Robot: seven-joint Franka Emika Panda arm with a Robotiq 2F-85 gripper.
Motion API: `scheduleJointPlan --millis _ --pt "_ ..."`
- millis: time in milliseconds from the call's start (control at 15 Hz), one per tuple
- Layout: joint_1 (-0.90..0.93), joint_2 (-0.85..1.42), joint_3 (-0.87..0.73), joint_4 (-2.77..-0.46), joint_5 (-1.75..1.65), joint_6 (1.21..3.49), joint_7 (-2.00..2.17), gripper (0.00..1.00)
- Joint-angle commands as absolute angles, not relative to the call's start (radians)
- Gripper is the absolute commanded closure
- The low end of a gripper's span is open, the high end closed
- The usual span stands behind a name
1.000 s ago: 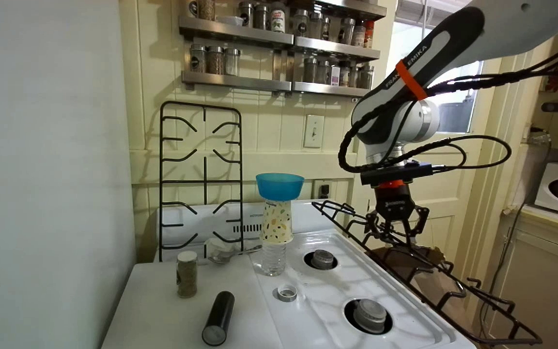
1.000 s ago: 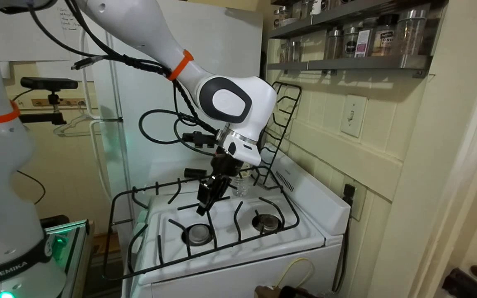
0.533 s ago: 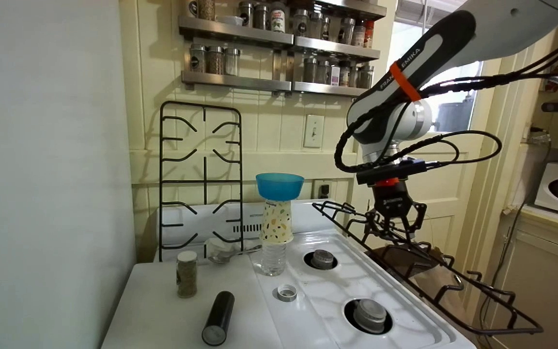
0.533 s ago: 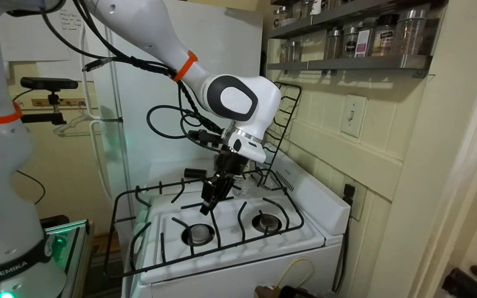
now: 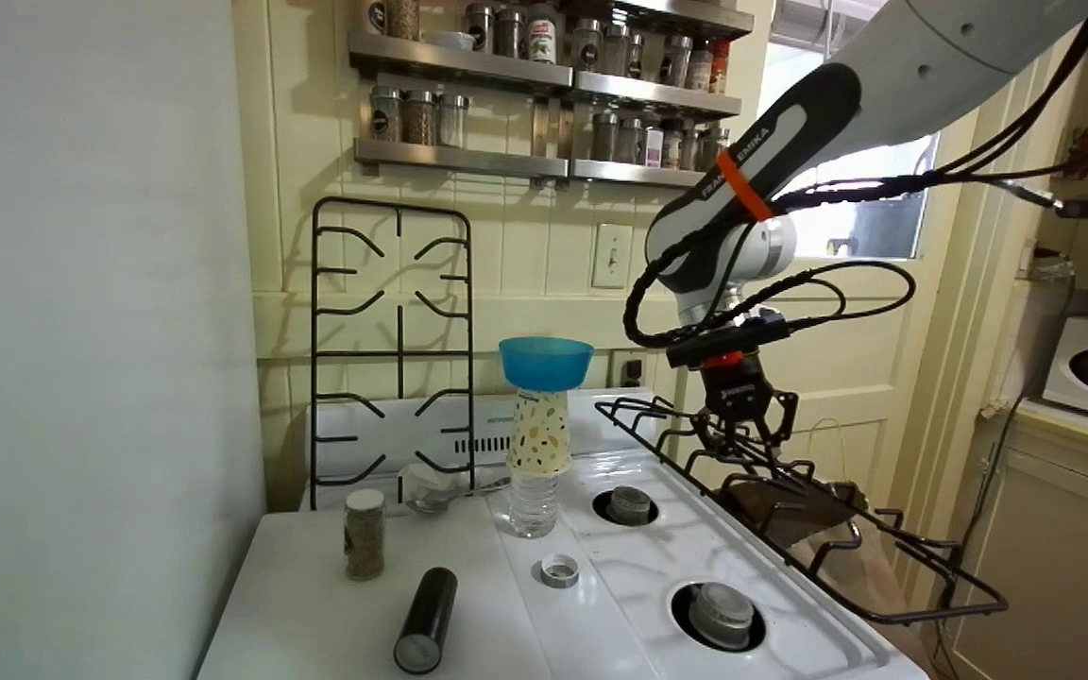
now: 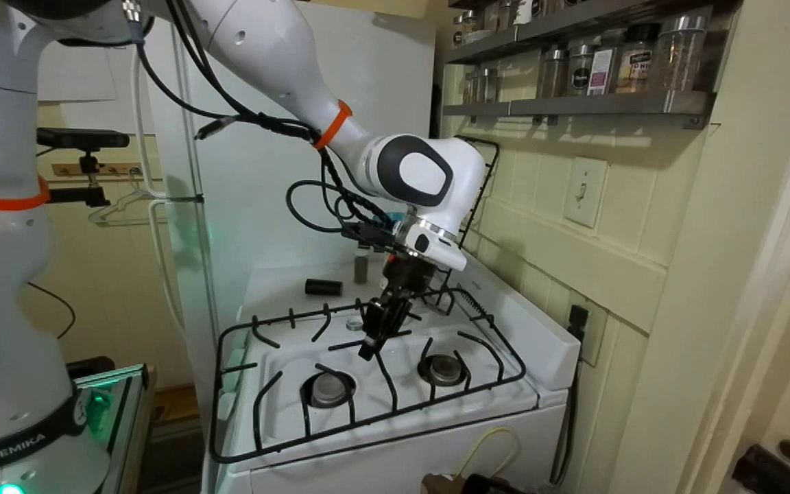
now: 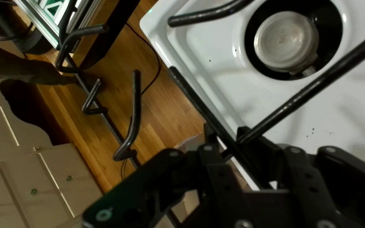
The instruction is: Place the grating on the right on the right side of the stovetop.
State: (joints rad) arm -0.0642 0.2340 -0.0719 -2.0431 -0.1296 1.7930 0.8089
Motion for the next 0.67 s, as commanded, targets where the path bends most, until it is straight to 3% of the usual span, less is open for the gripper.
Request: scheduleJointPlan --millis 0,600 --pt "-0.017 0.283 -0.081 -1.981 -0.164 1.740 0.859 0.94" --pt "0.063 0.317 -0.077 -2.021 -0.159 1.762 1.071 0.94"
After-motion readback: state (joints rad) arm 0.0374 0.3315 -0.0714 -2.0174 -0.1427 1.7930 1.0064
